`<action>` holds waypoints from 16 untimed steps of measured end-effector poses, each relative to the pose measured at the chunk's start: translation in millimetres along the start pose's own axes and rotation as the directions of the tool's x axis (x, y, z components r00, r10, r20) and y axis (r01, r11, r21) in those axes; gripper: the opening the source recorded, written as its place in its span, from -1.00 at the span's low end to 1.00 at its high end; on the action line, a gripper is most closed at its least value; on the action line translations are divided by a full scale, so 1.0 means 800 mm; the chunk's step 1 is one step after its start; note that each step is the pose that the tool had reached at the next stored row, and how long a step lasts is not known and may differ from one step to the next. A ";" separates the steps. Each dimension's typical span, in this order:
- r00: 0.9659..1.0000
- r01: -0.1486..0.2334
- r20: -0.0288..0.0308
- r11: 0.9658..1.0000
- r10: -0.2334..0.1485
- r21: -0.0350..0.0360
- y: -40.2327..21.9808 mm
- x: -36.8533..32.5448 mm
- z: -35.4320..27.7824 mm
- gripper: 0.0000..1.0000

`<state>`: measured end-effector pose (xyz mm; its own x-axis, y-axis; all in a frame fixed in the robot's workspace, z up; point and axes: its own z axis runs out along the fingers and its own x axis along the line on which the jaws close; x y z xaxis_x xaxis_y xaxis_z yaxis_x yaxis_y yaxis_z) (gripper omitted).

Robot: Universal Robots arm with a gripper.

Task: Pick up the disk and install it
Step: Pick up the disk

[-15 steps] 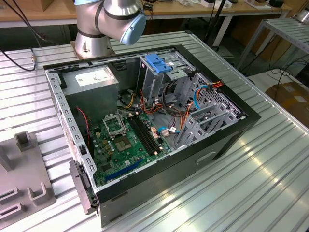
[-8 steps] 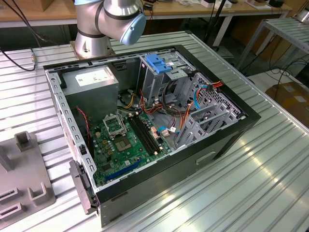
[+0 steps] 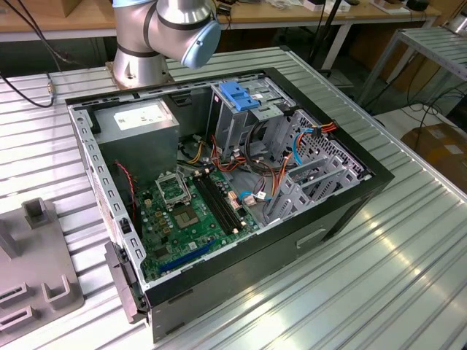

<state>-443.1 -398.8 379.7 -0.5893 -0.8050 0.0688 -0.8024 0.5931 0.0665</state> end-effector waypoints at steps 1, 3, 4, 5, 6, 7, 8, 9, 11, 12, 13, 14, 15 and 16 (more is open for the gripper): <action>1.000 0.005 0.000 1.000 -0.005 0.001 0.0000 0.0000 0.0000 -0.80; 1.000 0.004 0.007 1.000 -0.004 0.014 0.0006 0.0003 0.0010 -0.80; 1.000 0.004 0.014 1.000 -0.004 0.025 0.0010 0.0007 0.0017 -0.80; 1.000 0.004 0.017 1.000 -0.004 0.030 0.0012 0.0007 0.0024 -0.80; 1.000 0.004 0.020 0.999 -0.004 0.034 0.0012 0.0008 0.0032 -0.80; 1.000 0.004 0.023 0.999 -0.005 0.039 0.0016 0.0011 0.0042 -0.80; 1.000 0.005 0.025 0.999 -0.006 0.041 0.0020 0.0013 0.0047 -0.80; 1.000 0.009 0.026 0.999 -0.010 0.043 0.0023 0.0016 0.0052 -0.80; 0.998 0.057 0.027 0.997 -0.059 0.053 0.0021 0.0016 0.0072 -0.80; 0.997 0.072 0.026 0.996 -0.073 0.055 0.0021 0.0015 0.0078 -0.80; 0.996 0.088 0.026 0.995 -0.089 0.057 0.0021 0.0015 0.0084 -0.80; 0.994 0.108 0.025 0.992 -0.110 0.060 0.0020 0.0015 0.0091 -0.80; 0.992 0.119 0.025 0.991 -0.121 0.062 0.0020 0.0014 0.0097 -0.80; 0.991 0.130 0.025 0.989 -0.132 0.064 0.0020 0.0014 0.0102 -0.80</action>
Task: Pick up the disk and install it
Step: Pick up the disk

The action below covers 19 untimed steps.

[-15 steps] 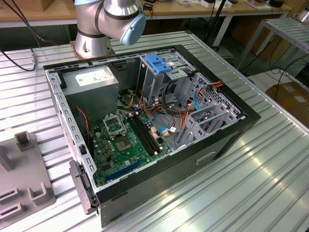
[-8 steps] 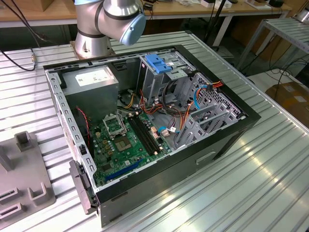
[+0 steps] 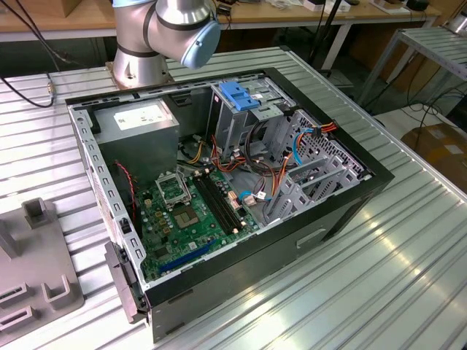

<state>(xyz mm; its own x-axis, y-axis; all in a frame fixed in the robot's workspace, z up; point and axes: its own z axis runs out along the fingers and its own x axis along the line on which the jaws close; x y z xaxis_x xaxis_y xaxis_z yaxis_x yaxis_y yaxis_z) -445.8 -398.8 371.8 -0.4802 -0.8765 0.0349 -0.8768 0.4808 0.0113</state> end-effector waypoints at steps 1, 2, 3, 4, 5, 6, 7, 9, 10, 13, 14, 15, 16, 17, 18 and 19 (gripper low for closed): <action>1.000 0.012 0.000 1.000 -0.012 0.002 0.0000 0.0000 0.0006 -0.80; 1.000 0.022 0.001 1.000 -0.022 0.003 0.0000 0.0000 0.0011 -0.77; 0.999 0.036 0.001 0.999 -0.036 0.005 -0.0001 -0.0001 0.0021 -0.77; 0.999 0.046 0.001 0.999 -0.046 0.006 -0.0001 -0.0001 0.0027 -0.65; 0.998 0.058 0.001 0.998 -0.058 0.006 0.0000 -0.0001 0.0038 -0.65; 0.998 0.065 0.001 0.998 -0.065 0.007 0.0001 -0.0001 0.0049 -0.65; 0.997 0.073 0.001 0.997 -0.073 0.007 0.0000 -0.0002 0.0063 -0.63; 0.996 0.086 0.002 0.996 -0.086 0.008 0.0001 -0.0003 0.0082 -0.40; 0.995 0.095 0.003 0.995 -0.095 0.008 0.0001 -0.0002 0.0090 -0.40; 0.990 0.140 0.006 0.990 -0.140 0.008 0.0002 -0.0002 0.0116 -0.15; 0.986 0.168 0.008 0.986 -0.168 0.008 0.0002 -0.0003 0.0130 -0.03; 0.980 0.196 0.010 0.980 -0.197 0.008 0.0002 -0.0003 0.0141 -0.03; 0.977 0.212 0.013 0.977 -0.212 0.008 0.0001 -0.0003 0.0147 -0.03; 0.974 0.225 0.019 0.974 -0.225 0.006 0.0001 -0.0003 0.0152 -0.03; 0.971 0.236 0.025 0.972 -0.236 0.005 0.0002 -0.0003 0.0158 -0.03; 0.968 0.248 0.029 0.969 -0.248 0.004 0.0002 -0.0004 0.0163 -0.03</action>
<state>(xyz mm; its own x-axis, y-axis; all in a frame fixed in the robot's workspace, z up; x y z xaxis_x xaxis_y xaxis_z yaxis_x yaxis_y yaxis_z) -446.2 -398.8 358.7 -0.2486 -0.9686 0.0019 -0.9685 0.2486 0.0155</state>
